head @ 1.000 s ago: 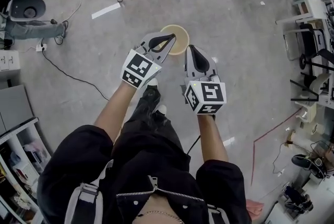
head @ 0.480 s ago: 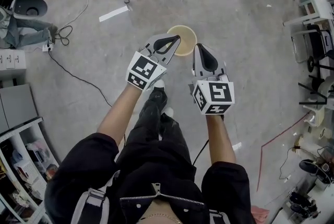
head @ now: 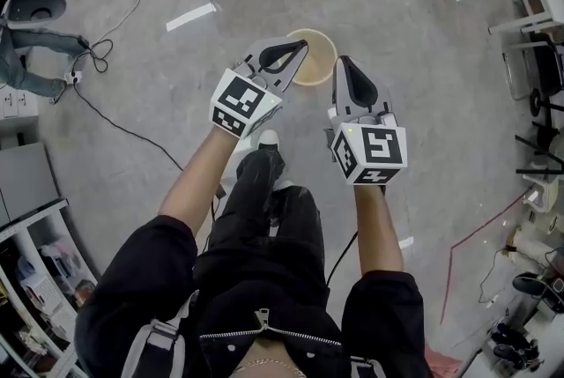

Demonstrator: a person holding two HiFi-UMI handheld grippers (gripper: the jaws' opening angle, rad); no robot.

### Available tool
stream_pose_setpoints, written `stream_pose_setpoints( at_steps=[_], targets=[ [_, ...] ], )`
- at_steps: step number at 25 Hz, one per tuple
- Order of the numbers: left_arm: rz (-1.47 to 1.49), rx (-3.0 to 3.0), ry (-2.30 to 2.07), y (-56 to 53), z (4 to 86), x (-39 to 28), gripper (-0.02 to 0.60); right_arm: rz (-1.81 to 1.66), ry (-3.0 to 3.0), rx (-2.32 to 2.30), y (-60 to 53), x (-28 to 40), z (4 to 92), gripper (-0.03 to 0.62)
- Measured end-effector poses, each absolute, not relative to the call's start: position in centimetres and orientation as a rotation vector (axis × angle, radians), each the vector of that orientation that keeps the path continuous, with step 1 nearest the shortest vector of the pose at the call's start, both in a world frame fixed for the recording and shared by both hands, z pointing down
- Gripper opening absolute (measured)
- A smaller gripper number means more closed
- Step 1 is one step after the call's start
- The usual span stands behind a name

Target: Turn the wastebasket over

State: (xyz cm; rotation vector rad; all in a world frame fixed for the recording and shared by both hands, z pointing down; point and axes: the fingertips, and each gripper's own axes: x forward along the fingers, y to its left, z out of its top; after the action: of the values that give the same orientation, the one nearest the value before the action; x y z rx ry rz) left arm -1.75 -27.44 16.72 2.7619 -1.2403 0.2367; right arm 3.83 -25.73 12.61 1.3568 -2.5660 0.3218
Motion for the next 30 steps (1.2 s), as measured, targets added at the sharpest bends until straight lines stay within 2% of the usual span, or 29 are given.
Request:
stream_pose_setpoints(
  at_steps=[10,23,30],
  targets=[
    [0.174,2.797,-1.282,-29.5,27.9,-1.2,0.005,0.253,-2.606,1.337,-26.7,4.7,24.7,0.011],
    [0.192,2.831,-1.325,-33.0,48.0,-3.2,0.005,0.068,-2.654,1.330,-29.7,3.7,43.0,0.011],
    [0.200,2.851,-1.339,-33.6,56.2,-3.8,0.005,0.047,-2.667,1.307,-29.4,3.2,51.4,0.011]
  ],
)
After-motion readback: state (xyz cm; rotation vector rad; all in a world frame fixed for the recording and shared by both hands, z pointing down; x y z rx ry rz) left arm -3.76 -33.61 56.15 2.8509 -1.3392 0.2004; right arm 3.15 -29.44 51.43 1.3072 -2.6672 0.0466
